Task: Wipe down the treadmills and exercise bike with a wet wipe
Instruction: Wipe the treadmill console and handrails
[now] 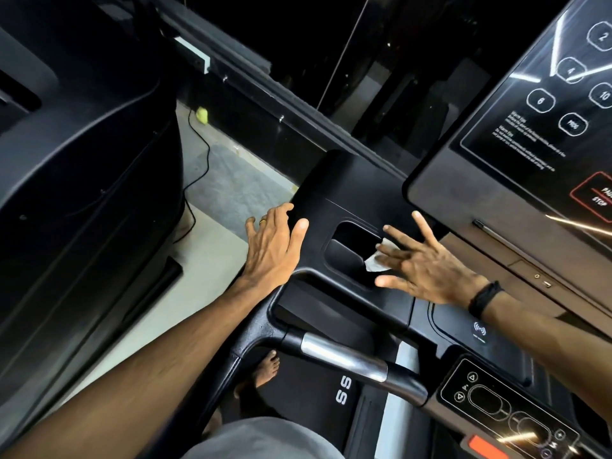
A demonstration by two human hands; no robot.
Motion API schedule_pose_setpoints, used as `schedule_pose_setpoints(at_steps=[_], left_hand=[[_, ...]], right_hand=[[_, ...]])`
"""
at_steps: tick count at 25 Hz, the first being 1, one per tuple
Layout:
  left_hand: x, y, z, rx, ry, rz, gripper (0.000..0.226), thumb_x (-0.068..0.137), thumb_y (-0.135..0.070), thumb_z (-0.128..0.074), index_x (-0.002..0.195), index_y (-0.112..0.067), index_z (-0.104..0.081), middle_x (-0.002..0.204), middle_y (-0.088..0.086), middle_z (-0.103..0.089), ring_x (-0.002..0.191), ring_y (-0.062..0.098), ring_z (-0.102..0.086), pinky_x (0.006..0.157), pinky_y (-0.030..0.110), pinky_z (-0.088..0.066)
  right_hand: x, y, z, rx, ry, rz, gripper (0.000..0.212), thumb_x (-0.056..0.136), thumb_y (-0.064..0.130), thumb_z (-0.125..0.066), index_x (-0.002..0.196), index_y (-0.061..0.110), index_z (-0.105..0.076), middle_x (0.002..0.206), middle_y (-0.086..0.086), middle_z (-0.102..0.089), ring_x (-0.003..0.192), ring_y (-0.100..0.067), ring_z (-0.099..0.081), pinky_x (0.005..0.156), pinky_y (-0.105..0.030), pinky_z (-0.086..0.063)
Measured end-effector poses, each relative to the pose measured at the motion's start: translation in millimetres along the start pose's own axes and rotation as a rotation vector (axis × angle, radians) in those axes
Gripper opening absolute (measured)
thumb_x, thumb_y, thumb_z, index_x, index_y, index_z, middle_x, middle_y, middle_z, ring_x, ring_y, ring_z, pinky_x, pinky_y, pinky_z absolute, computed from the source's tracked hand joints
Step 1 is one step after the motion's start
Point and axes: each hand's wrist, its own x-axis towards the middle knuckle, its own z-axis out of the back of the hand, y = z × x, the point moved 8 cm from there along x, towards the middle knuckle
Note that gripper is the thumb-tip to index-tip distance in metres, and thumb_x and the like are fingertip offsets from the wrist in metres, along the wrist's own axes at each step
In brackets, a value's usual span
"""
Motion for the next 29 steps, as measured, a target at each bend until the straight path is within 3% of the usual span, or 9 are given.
schedule_pose_setpoints(at_steps=[3, 6, 9, 15, 18, 23, 25, 29], left_hand=[[0, 3, 1, 0.014, -0.020, 0.000, 0.065, 0.099, -0.054, -0.015, 0.136, -0.011, -0.048, 0.130, 0.007, -0.061, 0.118, 0.024, -0.058, 0.111, 0.059, -0.024], [1, 4, 5, 0.035, -0.043, 0.014, 0.065, 0.099, -0.054, -0.015, 0.135, -0.011, -0.049, 0.125, 0.007, -0.062, 0.116, 0.024, -0.059, 0.112, 0.059, -0.022], [0, 3, 4, 0.045, -0.041, 0.028, 0.066, 0.099, -0.055, -0.014, 0.135, -0.011, -0.049, 0.124, 0.007, -0.063, 0.116, 0.024, -0.058, 0.113, 0.058, -0.022], [1, 3, 3, 0.045, -0.036, 0.027, 0.068, 0.100, -0.055, -0.013, 0.134, -0.010, -0.051, 0.123, 0.007, -0.062, 0.115, 0.025, -0.058, 0.113, 0.057, -0.023], [3, 3, 2, 0.047, -0.041, 0.026, 0.069, 0.100, -0.056, -0.013, 0.134, -0.010, -0.052, 0.121, 0.008, -0.062, 0.114, 0.026, -0.058, 0.112, 0.057, -0.024], [1, 5, 3, 0.051, -0.033, 0.042, 0.070, 0.099, -0.056, -0.012, 0.134, -0.010, -0.051, 0.123, 0.008, -0.061, 0.115, 0.026, -0.058, 0.114, 0.056, -0.021], [1, 5, 3, 0.049, -0.030, 0.043, 0.070, 0.099, -0.057, -0.011, 0.134, -0.011, -0.051, 0.122, 0.007, -0.061, 0.114, 0.026, -0.058, 0.114, 0.056, -0.021], [4, 4, 0, 0.057, -0.026, 0.038, 0.071, 0.099, -0.057, -0.011, 0.134, -0.010, -0.051, 0.123, 0.007, -0.061, 0.115, 0.026, -0.057, 0.114, 0.056, -0.020]], right_hand=[[17, -5, -3, -0.065, 0.009, 0.130, 0.083, 0.101, 0.067, -0.008, 0.116, 0.022, -0.076, 0.139, 0.006, -0.061, 0.149, -0.028, -0.031, 0.119, -0.064, -0.006], [43, -11, -5, -0.112, -0.004, 0.234, 0.076, 0.101, 0.067, -0.010, 0.110, 0.033, -0.077, 0.160, 0.000, -0.037, 0.154, -0.028, -0.016, 0.122, -0.060, -0.006], [62, -19, -6, -0.103, 0.047, 0.255, 0.073, 0.101, 0.069, -0.008, 0.109, 0.043, -0.076, 0.166, -0.003, -0.021, 0.155, -0.029, -0.007, 0.122, -0.061, -0.004], [62, -34, -25, 0.174, 0.366, 0.046, 0.090, 0.082, 0.083, 0.012, 0.132, 0.053, -0.058, 0.164, 0.012, 0.025, 0.143, -0.018, 0.042, 0.111, -0.053, 0.034], [72, -36, -20, 0.210, 0.392, 0.012, 0.103, 0.074, 0.085, 0.022, 0.137, 0.053, -0.053, 0.163, 0.008, 0.029, 0.141, -0.020, 0.044, 0.112, -0.057, 0.030], [117, -21, -2, 0.235, 0.317, 0.042, 0.096, 0.078, 0.084, 0.018, 0.138, 0.053, -0.050, 0.164, 0.005, 0.029, 0.140, -0.020, 0.046, 0.111, -0.057, 0.031], [105, -25, -13, 0.240, 0.356, 0.017, 0.085, 0.084, 0.082, 0.010, 0.139, 0.054, -0.049, 0.163, 0.005, 0.030, 0.141, -0.021, 0.045, 0.112, -0.058, 0.029], [65, -34, -30, 0.202, 0.425, -0.050, 0.086, 0.082, 0.082, 0.010, 0.141, 0.055, -0.047, 0.161, 0.005, 0.034, 0.142, -0.022, 0.043, 0.112, -0.057, 0.029]])
